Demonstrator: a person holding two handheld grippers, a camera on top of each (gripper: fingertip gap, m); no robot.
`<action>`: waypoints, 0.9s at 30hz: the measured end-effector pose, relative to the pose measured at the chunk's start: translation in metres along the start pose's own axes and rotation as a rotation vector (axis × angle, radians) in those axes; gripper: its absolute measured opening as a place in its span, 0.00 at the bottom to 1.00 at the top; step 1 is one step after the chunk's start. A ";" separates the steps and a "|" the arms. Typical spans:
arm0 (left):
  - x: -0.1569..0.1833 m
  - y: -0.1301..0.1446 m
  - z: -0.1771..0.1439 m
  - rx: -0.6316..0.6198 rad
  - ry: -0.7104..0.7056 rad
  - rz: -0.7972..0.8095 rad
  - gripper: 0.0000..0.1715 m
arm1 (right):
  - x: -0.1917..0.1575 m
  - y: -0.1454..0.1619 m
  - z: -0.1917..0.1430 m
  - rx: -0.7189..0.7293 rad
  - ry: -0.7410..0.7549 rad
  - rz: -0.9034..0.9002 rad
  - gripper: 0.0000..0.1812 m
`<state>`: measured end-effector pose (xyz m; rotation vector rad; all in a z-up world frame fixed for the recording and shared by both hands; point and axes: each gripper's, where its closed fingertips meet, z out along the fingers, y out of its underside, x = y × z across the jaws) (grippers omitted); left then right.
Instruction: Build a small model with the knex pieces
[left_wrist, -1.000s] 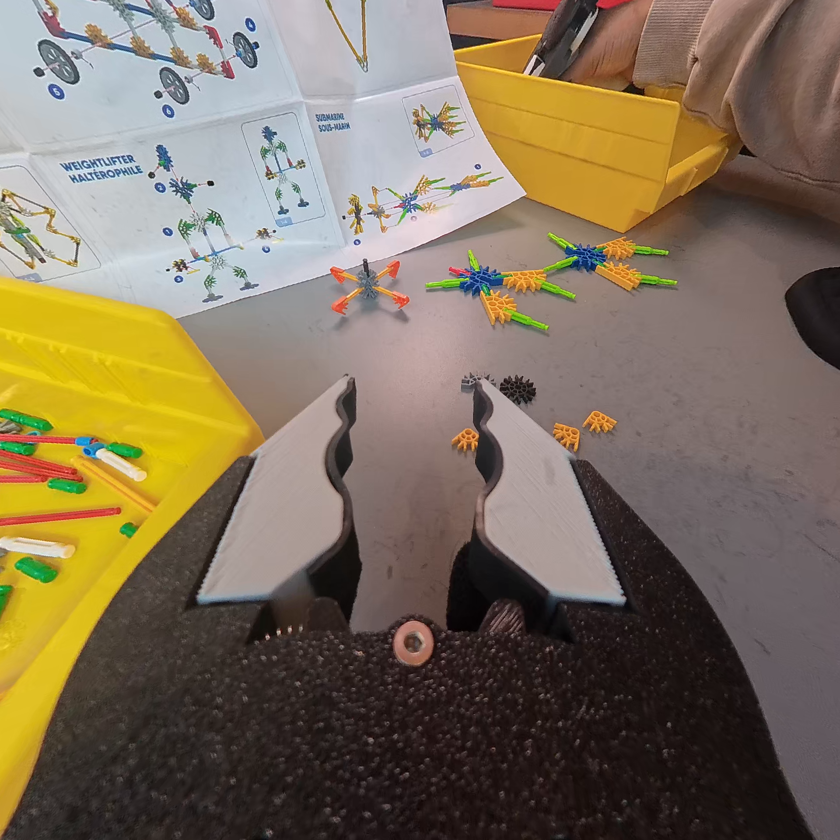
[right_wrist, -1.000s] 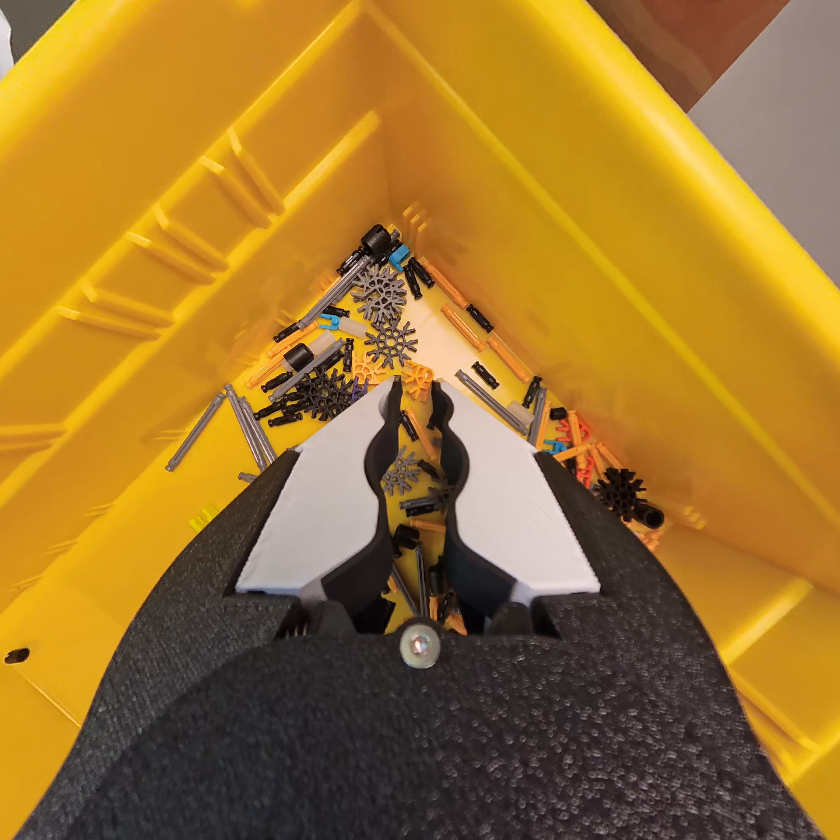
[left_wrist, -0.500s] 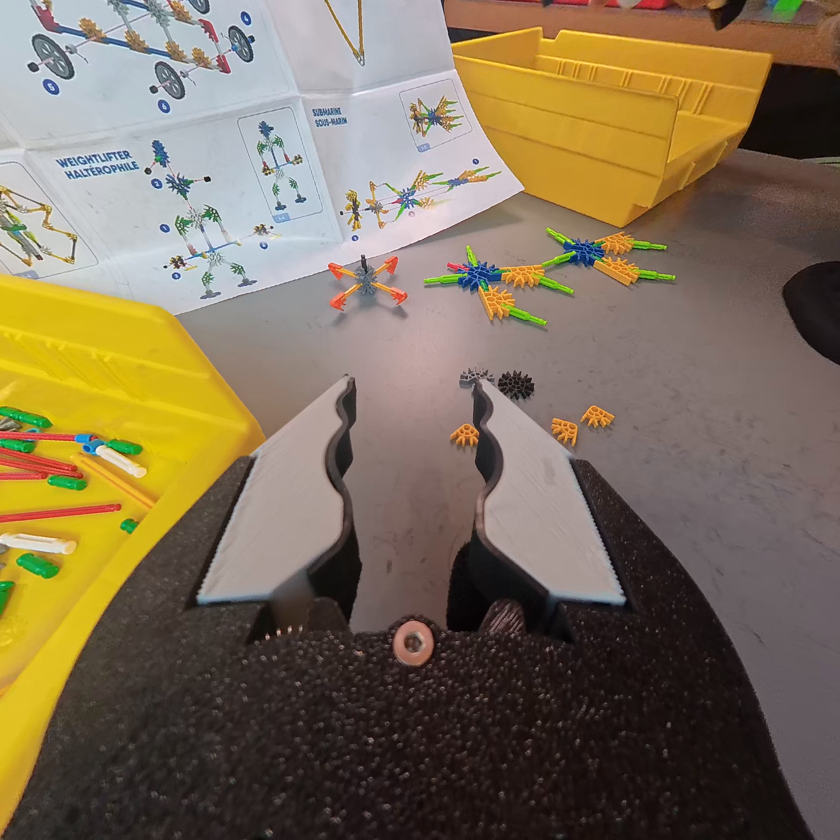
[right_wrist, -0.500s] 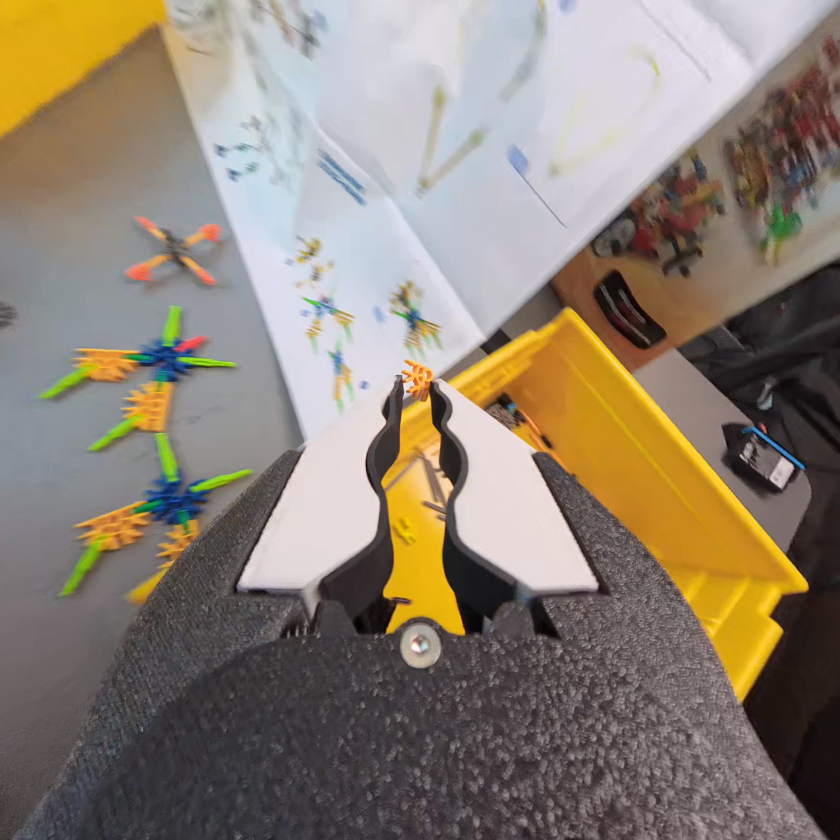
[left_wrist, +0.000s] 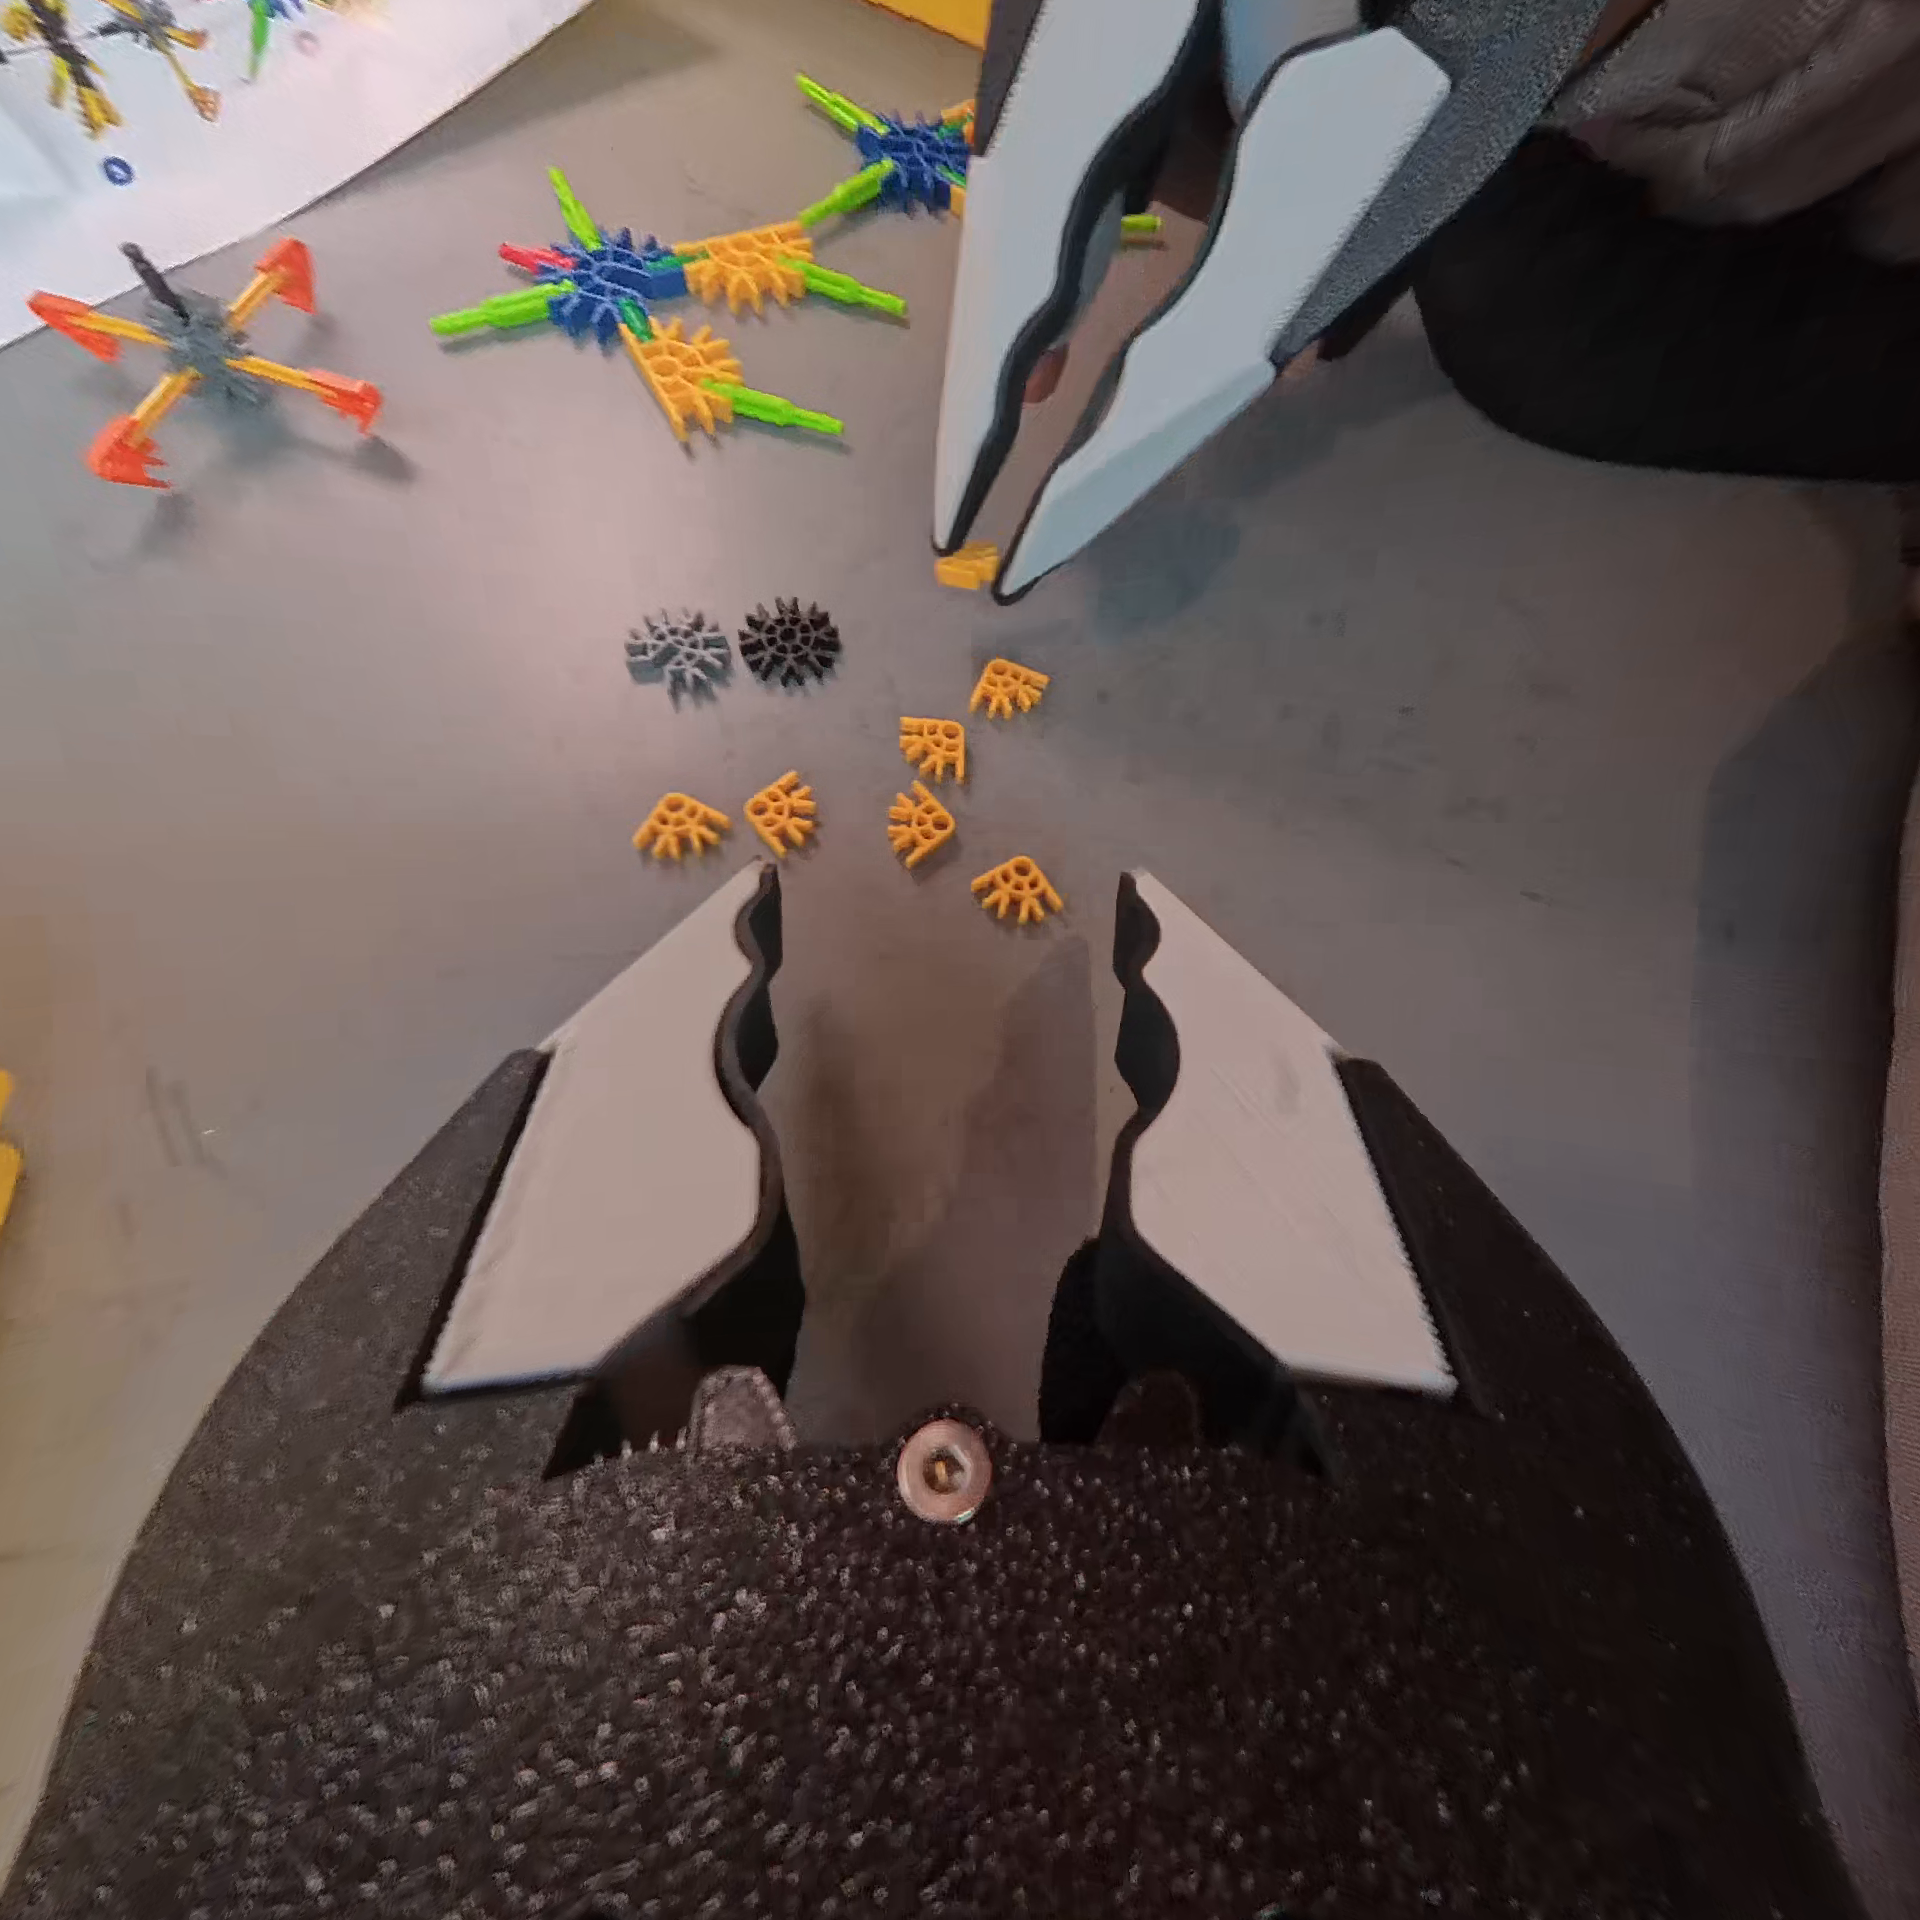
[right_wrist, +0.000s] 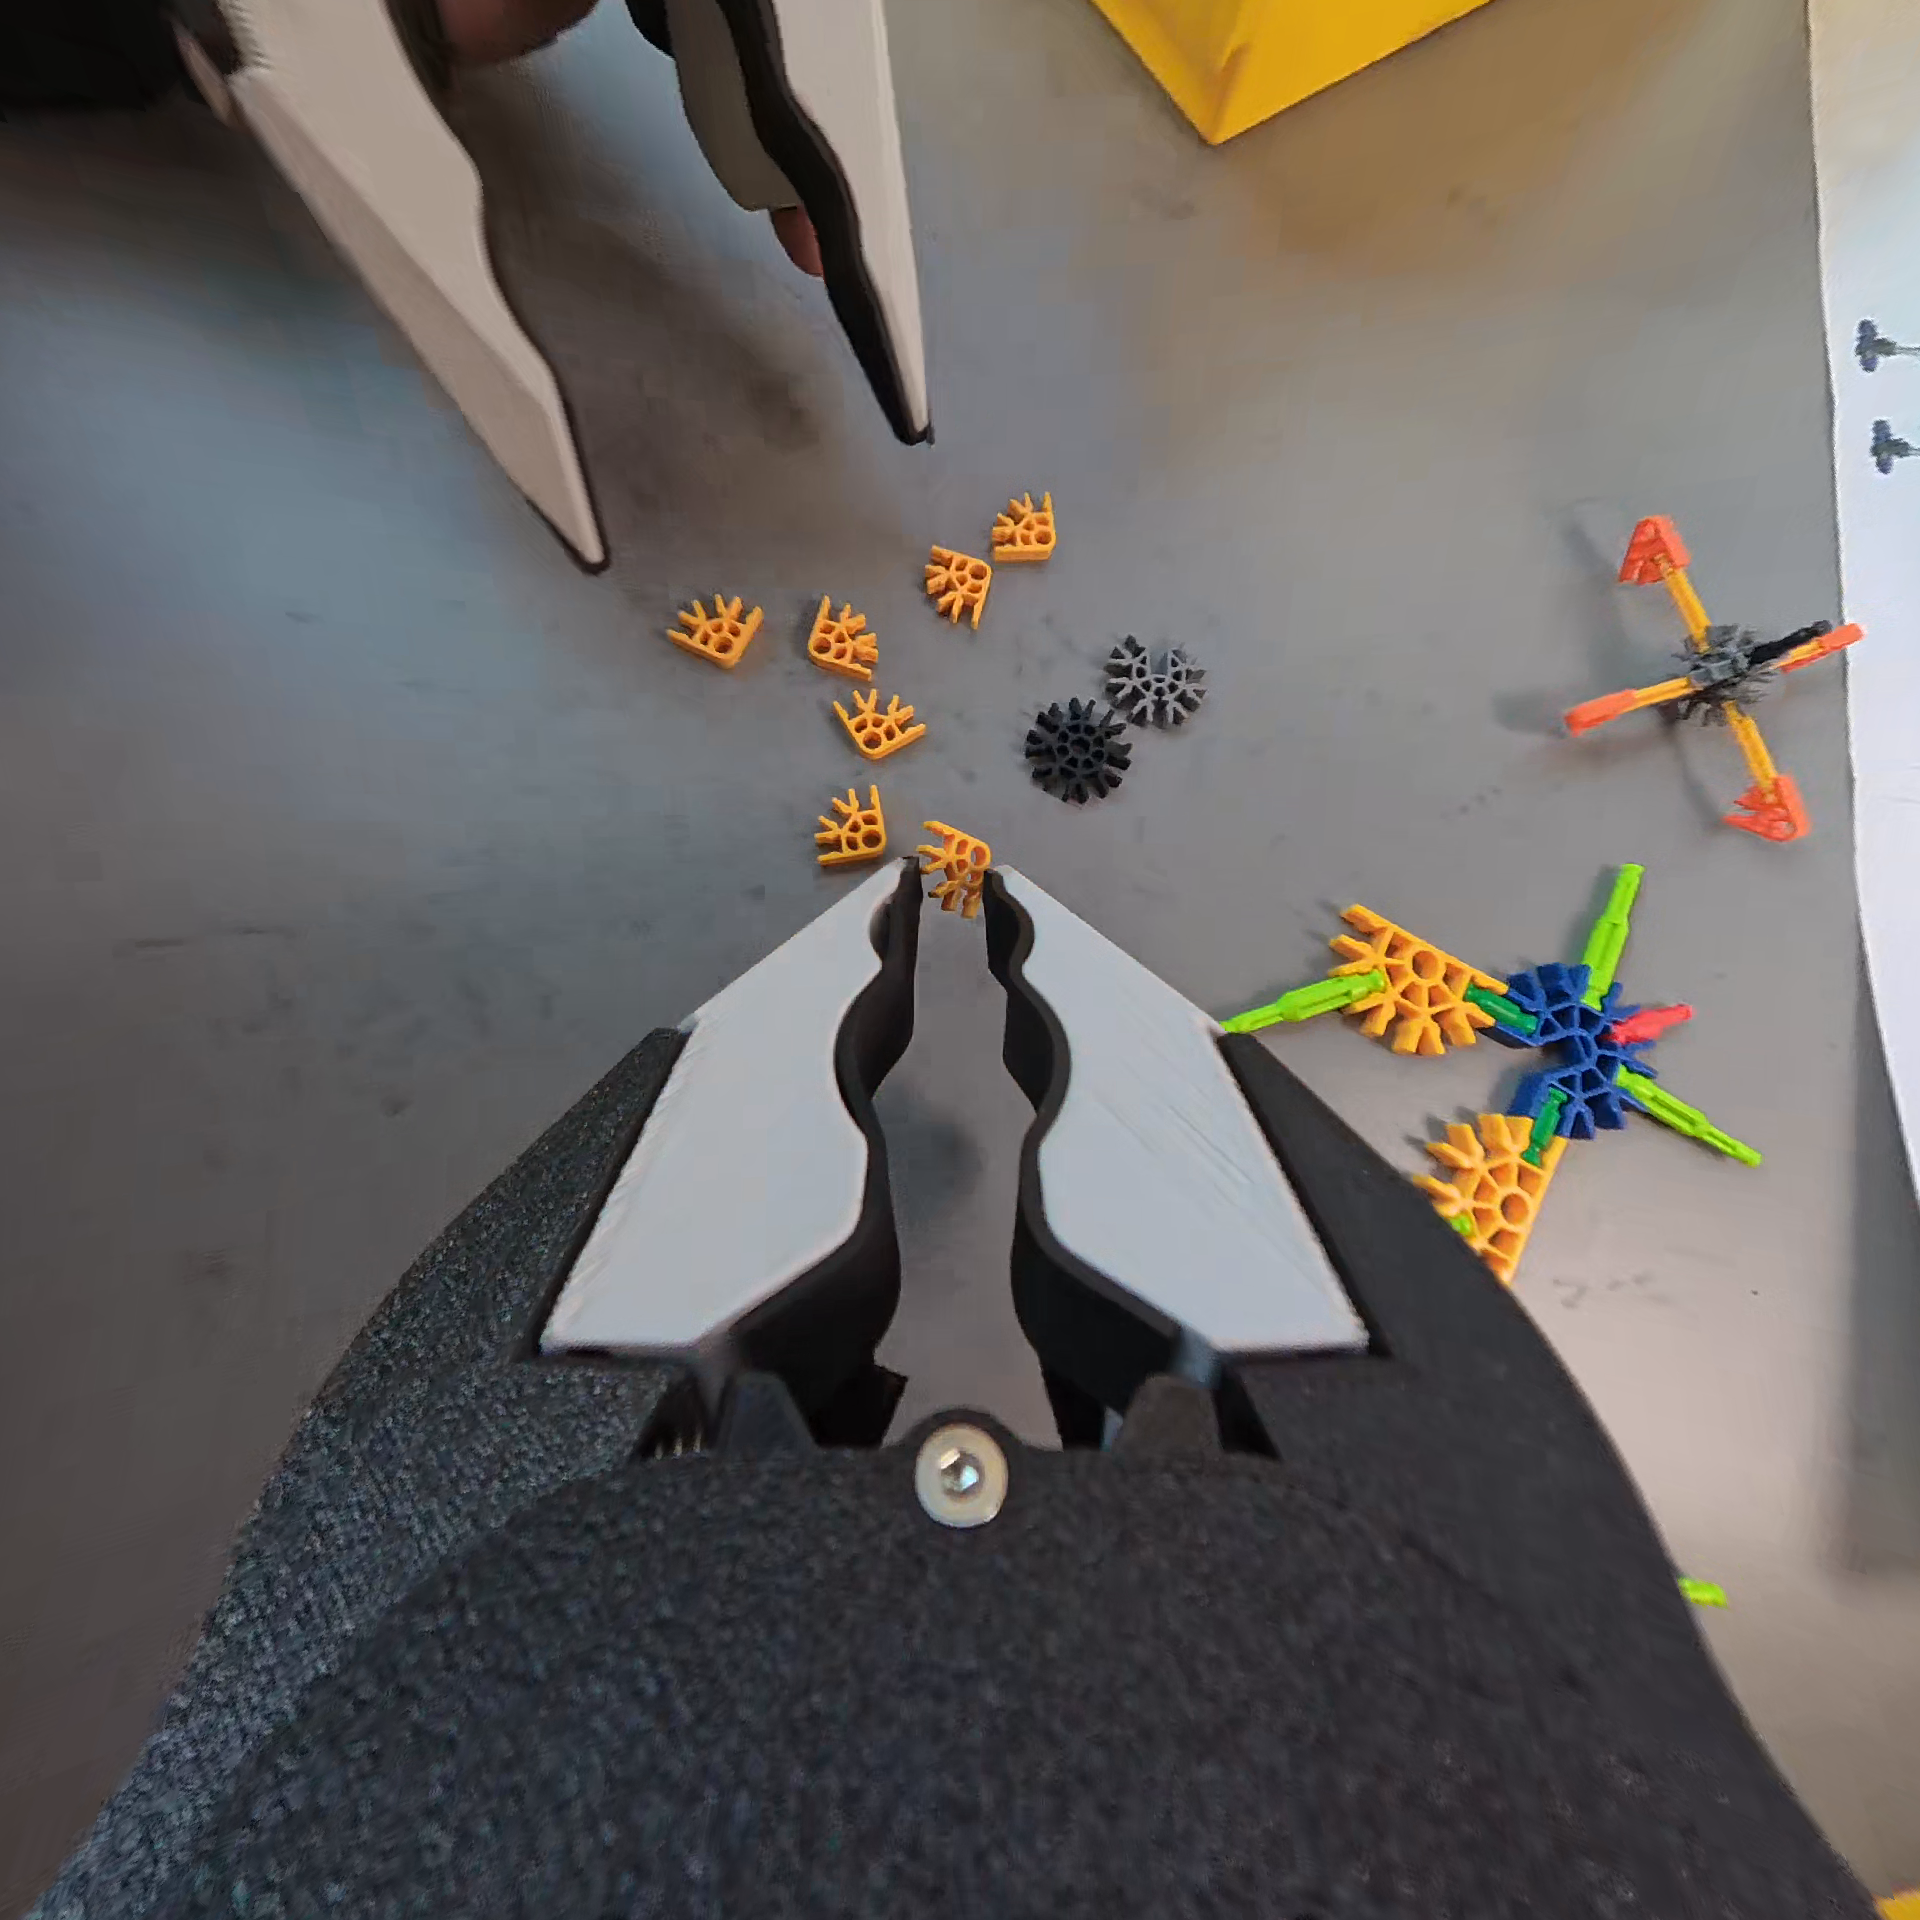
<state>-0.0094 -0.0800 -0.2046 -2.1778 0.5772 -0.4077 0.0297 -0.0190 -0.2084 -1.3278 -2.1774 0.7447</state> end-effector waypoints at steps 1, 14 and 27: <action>0.003 0.003 0.003 -0.024 -0.009 0.029 0.38 | 0.001 0.003 0.004 -0.019 0.009 -0.010 0.05; -0.007 0.013 0.010 -0.094 -0.116 0.090 0.31 | 0.005 -0.010 -0.005 0.081 0.046 0.036 0.09; -0.050 -0.049 -0.042 0.349 -0.270 -0.057 0.32 | 0.262 0.088 -0.239 0.162 0.713 0.508 0.08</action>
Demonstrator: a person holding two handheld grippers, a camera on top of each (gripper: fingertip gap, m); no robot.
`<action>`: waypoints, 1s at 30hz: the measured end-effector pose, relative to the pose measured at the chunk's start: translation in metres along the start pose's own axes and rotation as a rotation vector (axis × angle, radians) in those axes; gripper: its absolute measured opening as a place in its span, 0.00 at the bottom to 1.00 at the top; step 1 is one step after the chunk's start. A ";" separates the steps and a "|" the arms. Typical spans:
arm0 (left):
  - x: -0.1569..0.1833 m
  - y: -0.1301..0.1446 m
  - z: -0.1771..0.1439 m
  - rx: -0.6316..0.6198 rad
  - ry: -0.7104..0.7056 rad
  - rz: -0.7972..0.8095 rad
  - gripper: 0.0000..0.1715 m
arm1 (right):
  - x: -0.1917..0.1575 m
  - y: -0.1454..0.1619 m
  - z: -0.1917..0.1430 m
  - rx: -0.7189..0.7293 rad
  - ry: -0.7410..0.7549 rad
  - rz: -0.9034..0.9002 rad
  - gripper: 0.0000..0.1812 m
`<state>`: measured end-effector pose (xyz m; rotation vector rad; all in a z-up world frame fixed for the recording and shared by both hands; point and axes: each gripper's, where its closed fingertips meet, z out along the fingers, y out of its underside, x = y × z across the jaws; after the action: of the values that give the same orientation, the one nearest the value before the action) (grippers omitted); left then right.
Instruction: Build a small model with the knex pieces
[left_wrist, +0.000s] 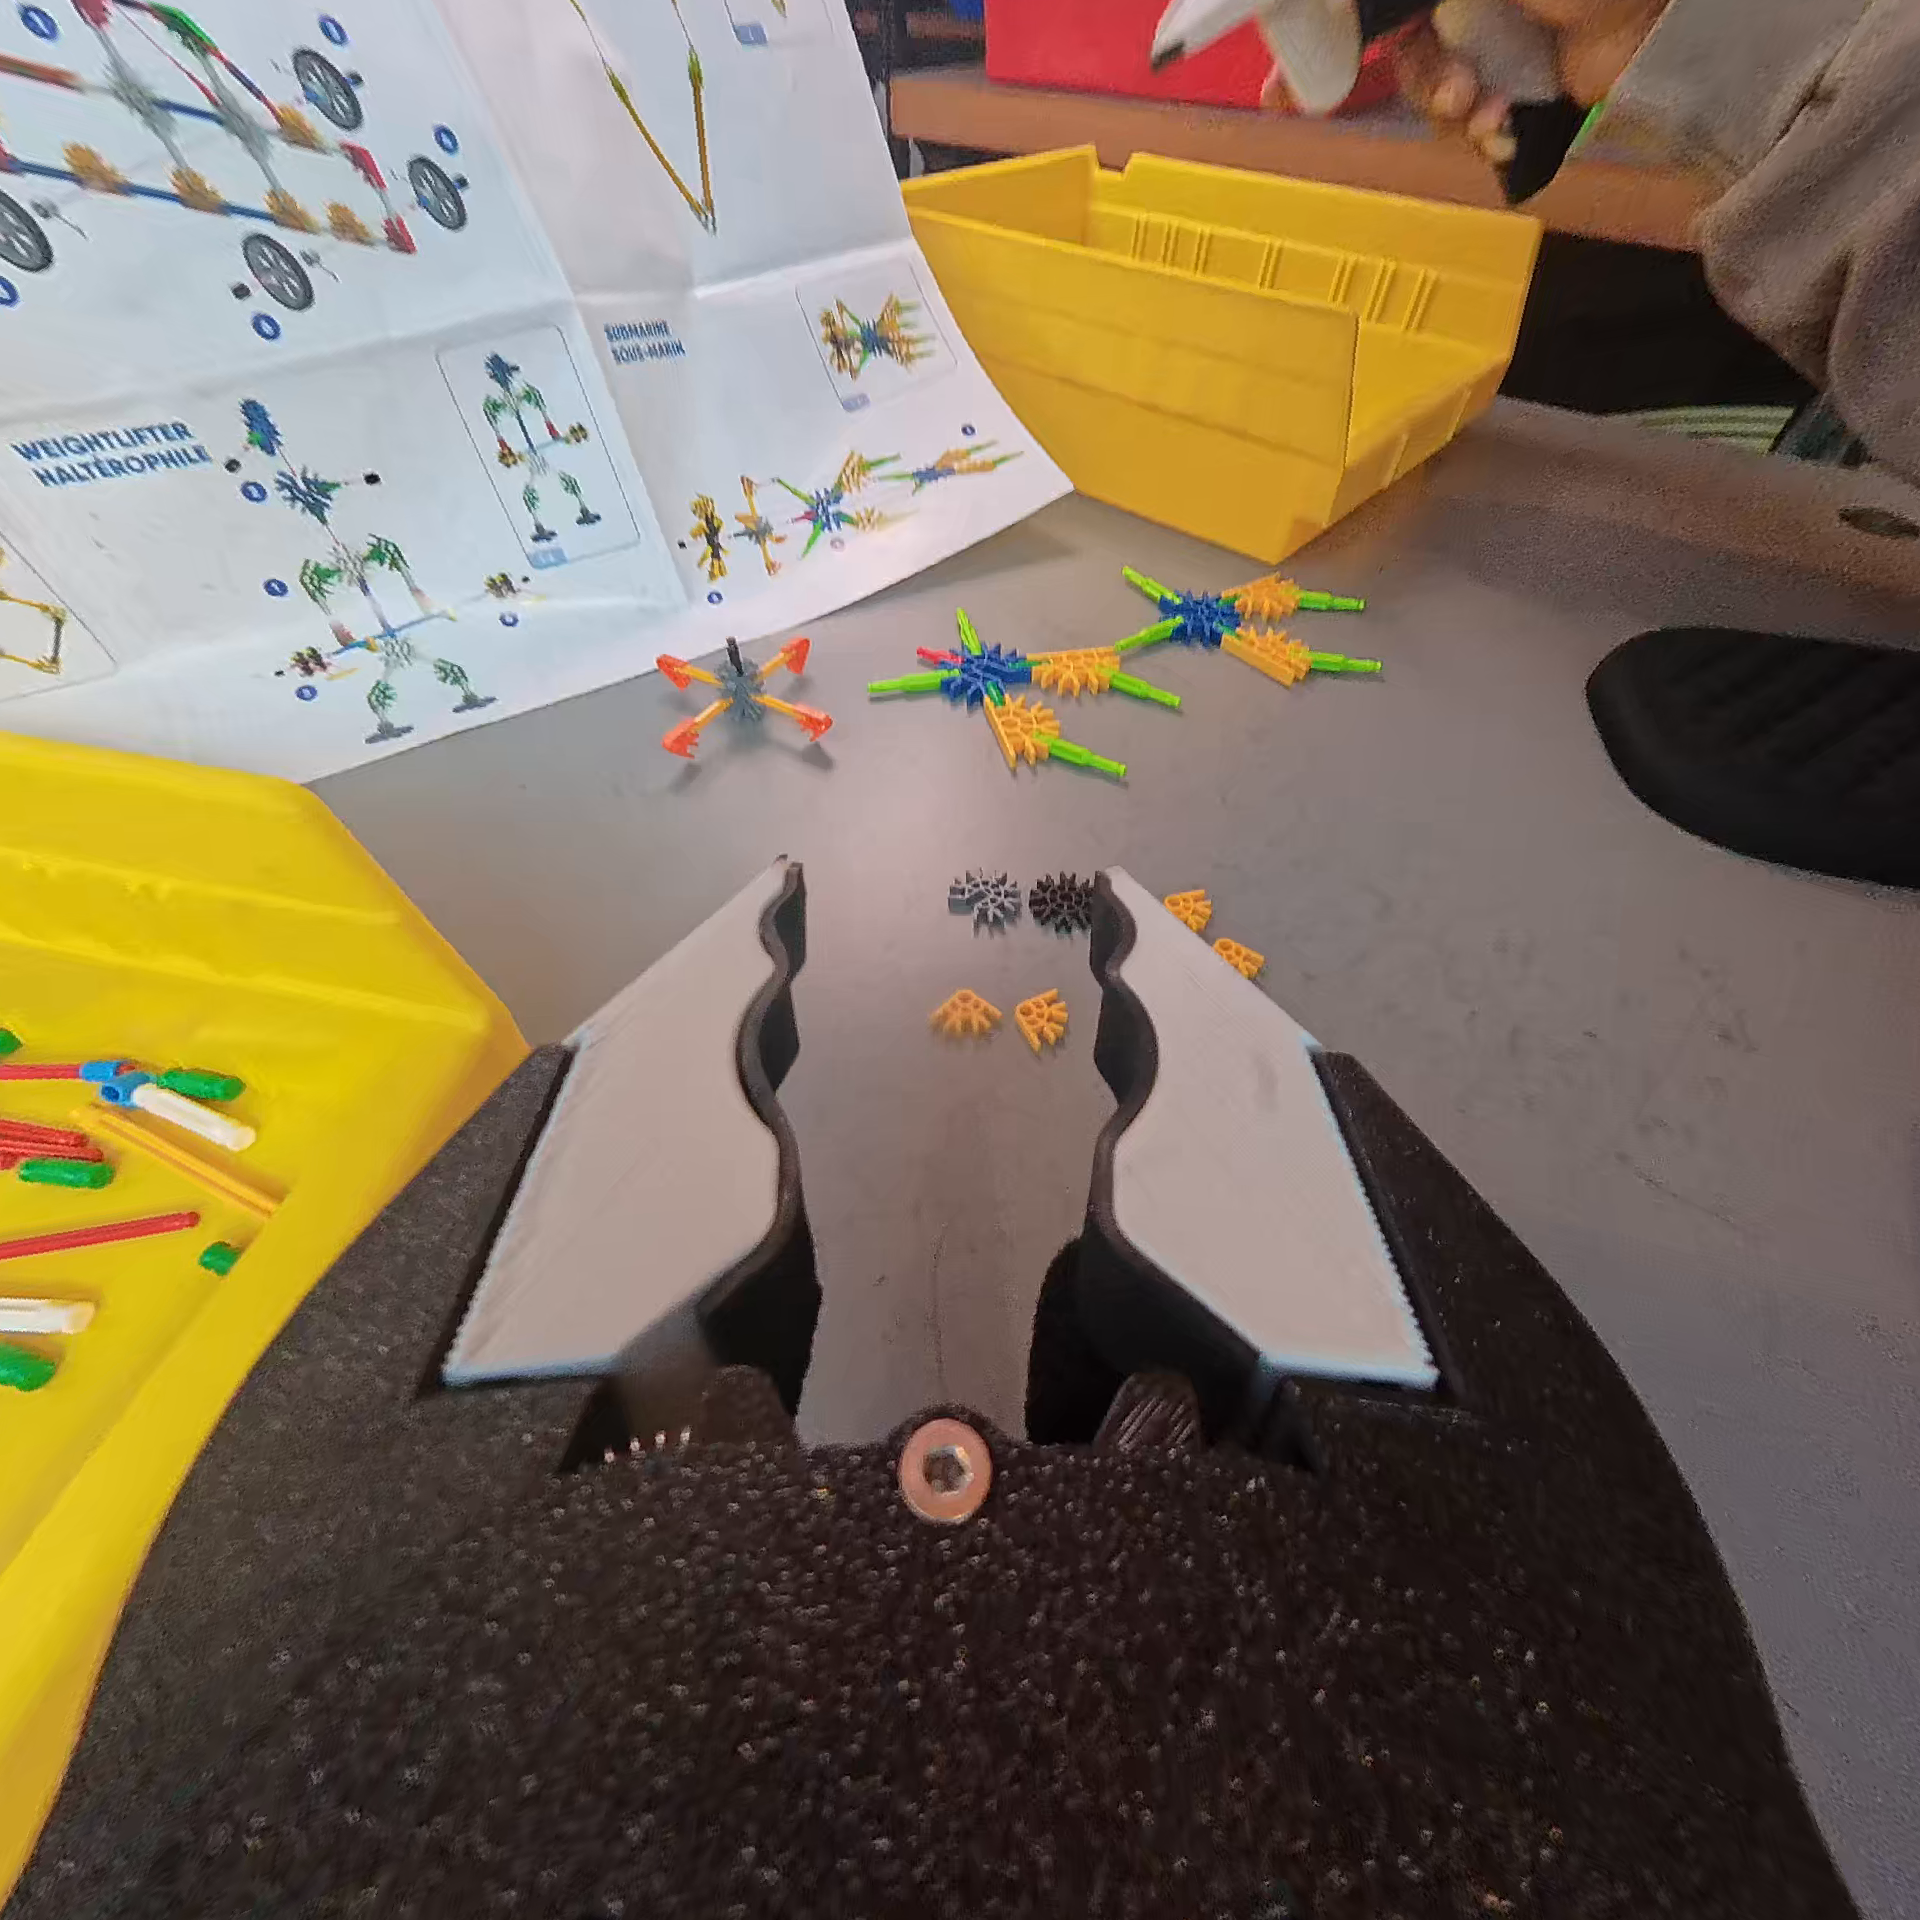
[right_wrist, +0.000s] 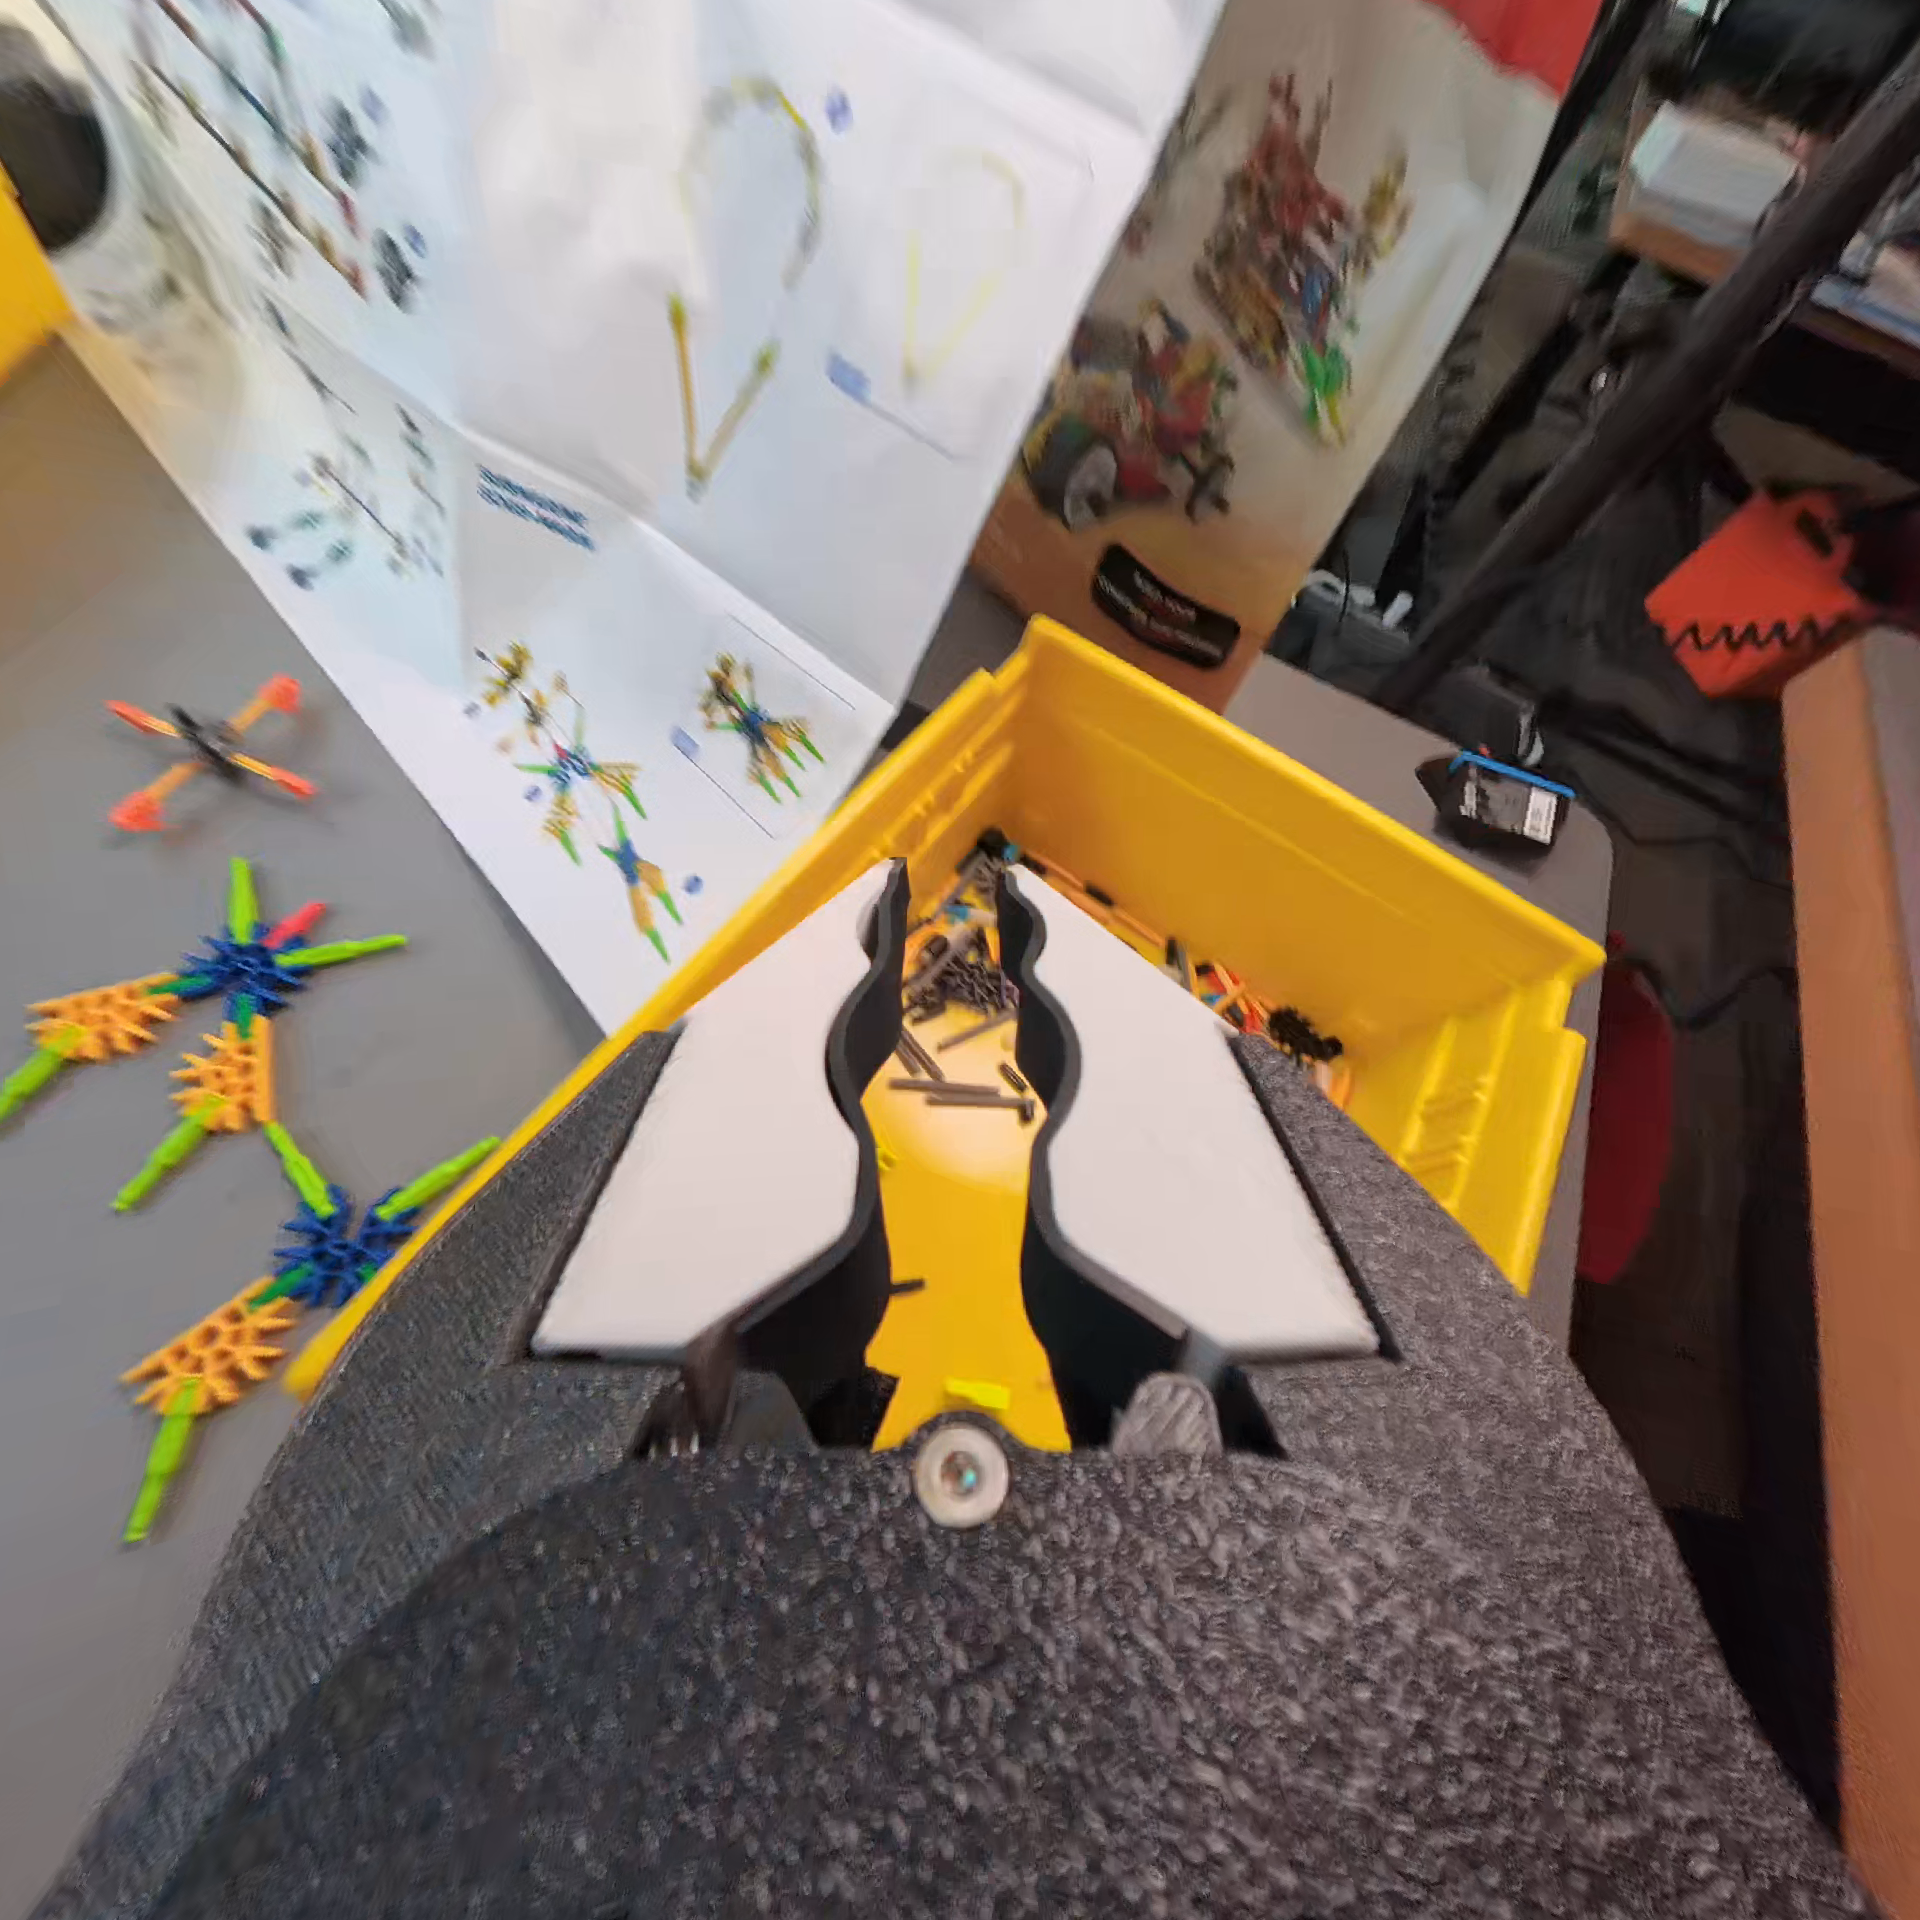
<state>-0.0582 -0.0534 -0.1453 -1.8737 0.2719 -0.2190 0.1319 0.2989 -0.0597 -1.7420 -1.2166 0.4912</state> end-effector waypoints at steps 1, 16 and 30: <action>-0.001 -0.005 -0.002 0.035 -0.004 -0.005 0.32 | 0.013 0.016 0.012 -0.074 0.009 -0.001 0.08; -0.029 -0.001 0.004 0.075 -0.139 -0.042 0.32 | 0.021 0.106 0.128 -0.378 -0.156 -0.039 0.04; -0.028 -0.001 0.004 0.075 -0.106 -0.045 0.31 | 0.004 0.091 0.100 -0.347 -0.296 0.014 0.01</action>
<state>-0.0838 -0.0413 -0.1459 -1.8119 0.1480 -0.1578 0.1066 0.3402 -0.1860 -2.0200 -1.5738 0.5881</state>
